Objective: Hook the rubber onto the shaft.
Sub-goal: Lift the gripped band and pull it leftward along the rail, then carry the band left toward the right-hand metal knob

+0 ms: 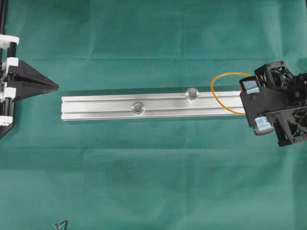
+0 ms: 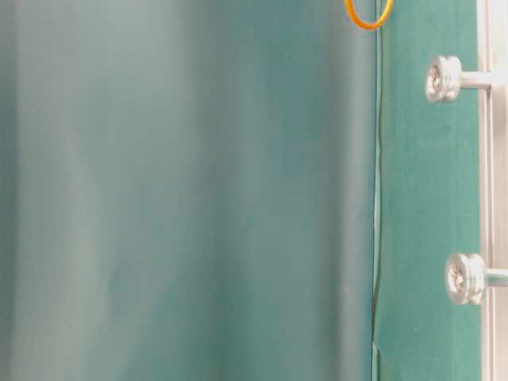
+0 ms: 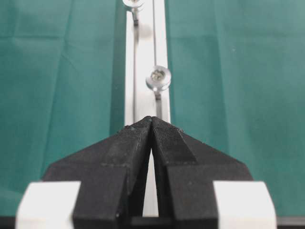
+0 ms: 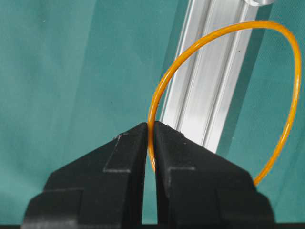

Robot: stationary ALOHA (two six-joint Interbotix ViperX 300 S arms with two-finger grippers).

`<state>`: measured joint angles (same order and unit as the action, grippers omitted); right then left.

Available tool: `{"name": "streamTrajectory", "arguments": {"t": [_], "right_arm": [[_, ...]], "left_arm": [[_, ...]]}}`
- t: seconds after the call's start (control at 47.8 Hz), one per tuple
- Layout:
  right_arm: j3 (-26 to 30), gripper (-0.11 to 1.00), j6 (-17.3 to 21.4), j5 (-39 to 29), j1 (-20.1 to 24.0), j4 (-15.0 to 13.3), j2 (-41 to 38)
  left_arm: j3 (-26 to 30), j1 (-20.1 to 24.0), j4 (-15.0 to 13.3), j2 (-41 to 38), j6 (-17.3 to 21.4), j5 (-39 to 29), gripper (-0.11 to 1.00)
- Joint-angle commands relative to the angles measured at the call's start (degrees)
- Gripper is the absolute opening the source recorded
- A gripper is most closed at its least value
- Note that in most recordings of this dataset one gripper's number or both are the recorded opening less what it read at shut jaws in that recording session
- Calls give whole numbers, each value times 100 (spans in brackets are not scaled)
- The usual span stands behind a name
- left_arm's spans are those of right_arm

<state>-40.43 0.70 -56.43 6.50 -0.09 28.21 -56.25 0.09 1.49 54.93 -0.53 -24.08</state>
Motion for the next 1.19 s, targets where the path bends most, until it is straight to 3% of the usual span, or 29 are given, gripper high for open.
{"name": "streamTrajectory", "arguments": {"t": [0.0,0.774,1.172], "right_arm": [[158,7,9,9,-9,-9,62],[220,7,0,26,-9,-26,18],[765,7,-9,44,-9,-352,-624]], "left_arm": [[202,0,9,-35,0,26,0],[202,9,9,-35,0,35,0],[211,9,9,-35,0,35,0]]}}
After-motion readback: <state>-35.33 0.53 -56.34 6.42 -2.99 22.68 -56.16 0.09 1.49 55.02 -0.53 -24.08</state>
